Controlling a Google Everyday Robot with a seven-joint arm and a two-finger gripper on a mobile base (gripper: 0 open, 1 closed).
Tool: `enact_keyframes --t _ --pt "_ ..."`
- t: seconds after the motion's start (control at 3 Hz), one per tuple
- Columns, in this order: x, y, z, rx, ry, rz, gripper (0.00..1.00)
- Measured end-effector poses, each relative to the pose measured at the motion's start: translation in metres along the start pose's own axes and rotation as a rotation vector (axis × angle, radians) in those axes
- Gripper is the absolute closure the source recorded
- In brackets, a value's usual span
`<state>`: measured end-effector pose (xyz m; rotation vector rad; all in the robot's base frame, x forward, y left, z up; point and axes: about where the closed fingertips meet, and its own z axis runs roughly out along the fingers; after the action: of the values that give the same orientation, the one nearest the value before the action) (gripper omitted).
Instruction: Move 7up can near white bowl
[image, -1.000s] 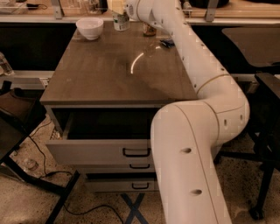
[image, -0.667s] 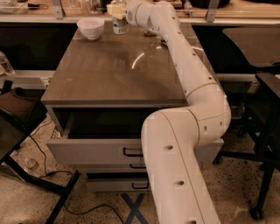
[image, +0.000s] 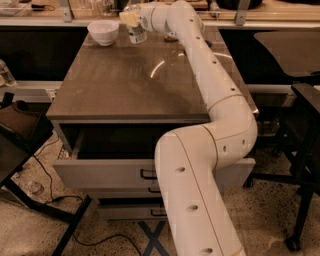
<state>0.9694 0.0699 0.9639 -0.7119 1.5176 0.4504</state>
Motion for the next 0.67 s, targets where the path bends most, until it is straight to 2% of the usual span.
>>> enact_keyframes --t 0.33,0.67 --pt "0.012 0.01 0.009 0.0 0.073 -0.049 1.0" --pt "0.028 0.017 0.021 0.008 0.132 -0.052 0.99"
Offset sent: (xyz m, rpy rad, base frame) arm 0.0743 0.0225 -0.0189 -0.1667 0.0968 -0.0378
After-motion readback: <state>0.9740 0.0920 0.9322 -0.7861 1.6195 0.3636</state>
